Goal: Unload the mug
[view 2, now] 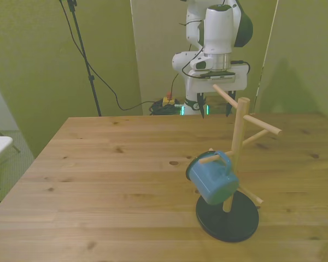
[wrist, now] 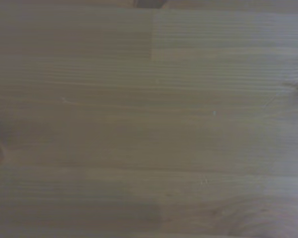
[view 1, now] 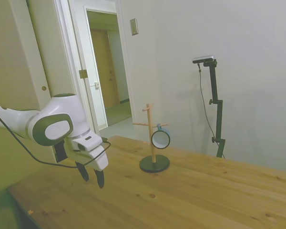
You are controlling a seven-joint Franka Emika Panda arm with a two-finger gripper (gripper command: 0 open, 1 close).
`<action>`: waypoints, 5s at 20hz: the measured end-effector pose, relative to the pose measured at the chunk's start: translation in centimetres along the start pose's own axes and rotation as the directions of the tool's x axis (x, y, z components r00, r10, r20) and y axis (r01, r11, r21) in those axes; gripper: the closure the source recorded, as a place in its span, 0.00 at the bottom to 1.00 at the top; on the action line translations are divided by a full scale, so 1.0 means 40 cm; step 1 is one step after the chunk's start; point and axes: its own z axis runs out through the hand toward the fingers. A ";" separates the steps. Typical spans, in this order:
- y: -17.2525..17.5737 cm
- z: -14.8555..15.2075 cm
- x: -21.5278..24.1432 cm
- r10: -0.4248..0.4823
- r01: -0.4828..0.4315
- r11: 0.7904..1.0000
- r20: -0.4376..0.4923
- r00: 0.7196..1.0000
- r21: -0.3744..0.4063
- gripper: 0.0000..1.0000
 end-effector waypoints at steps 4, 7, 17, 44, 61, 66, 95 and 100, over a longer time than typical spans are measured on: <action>0.003 0.001 0.007 -0.004 0.004 1.000 -0.015 1.000 0.000 0.00; 0.023 -0.026 0.046 0.017 -0.015 1.000 -0.071 0.997 0.024 0.00; 0.123 -0.104 0.311 0.109 -0.078 0.989 -0.276 0.955 0.124 0.00; -0.162 0.023 0.671 0.095 0.100 0.916 -0.454 0.886 0.388 0.00; -0.230 0.073 0.720 0.060 0.152 0.891 -0.444 0.894 0.427 1.00; -0.230 0.072 0.721 0.052 0.158 0.888 -0.436 0.898 0.431 1.00; -0.197 0.004 0.716 0.029 0.198 0.871 -0.449 0.893 0.449 1.00; -0.164 -0.009 0.738 0.049 0.182 0.878 -0.461 0.886 0.443 1.00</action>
